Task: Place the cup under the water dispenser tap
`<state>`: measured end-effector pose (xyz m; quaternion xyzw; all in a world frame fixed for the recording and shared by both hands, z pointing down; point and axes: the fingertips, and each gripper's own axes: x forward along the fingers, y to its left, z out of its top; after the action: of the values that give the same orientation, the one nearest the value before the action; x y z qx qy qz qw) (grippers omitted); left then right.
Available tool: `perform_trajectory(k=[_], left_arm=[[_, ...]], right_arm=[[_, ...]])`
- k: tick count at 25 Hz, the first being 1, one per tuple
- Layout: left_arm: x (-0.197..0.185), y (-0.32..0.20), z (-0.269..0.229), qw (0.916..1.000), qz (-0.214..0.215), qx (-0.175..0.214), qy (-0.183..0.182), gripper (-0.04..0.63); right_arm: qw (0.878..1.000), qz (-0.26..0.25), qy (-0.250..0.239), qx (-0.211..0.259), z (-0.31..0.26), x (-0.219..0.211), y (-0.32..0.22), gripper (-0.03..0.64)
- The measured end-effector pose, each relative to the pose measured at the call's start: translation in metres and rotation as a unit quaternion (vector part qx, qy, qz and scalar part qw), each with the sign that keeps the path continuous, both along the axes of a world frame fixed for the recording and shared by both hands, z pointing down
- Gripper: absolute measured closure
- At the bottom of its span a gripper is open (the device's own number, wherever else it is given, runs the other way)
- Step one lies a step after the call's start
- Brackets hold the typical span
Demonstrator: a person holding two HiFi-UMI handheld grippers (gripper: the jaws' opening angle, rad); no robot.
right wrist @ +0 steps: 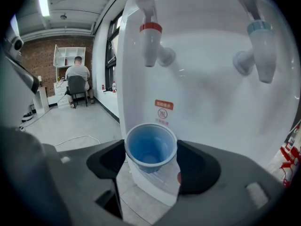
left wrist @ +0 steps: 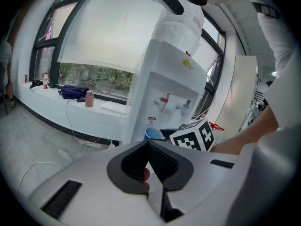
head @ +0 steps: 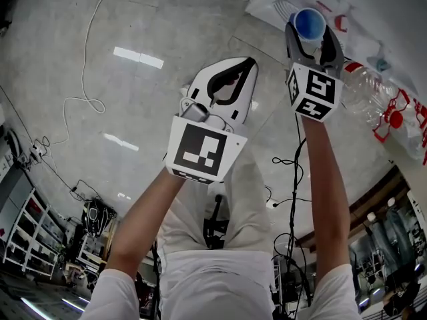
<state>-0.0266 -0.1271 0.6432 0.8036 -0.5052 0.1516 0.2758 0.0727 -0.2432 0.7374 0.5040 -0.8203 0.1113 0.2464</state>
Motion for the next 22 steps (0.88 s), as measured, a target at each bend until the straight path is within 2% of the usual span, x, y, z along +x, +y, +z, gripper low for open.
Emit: perform_trajectory(k=[10,14,22], left_arm=[[0.0,0.004,0.003,0.9999,0.002,-0.012,0.006,0.588],[-0.001,0.002,0.003,1.0,0.003,-0.005,0.003,0.588],[-0.004,0.002,0.001,1.0,0.003,-0.006,0.004,0.588]], right_arm=[[1.0,0.007,0.001,-0.002,0.006,0.0,-0.004,0.265],[1.0,0.016,-0.005,-0.012,0.009,0.002,-0.003,0.265],[0.999,0.012,-0.001,-0.034,0.017,0.0,0.003,0.222]])
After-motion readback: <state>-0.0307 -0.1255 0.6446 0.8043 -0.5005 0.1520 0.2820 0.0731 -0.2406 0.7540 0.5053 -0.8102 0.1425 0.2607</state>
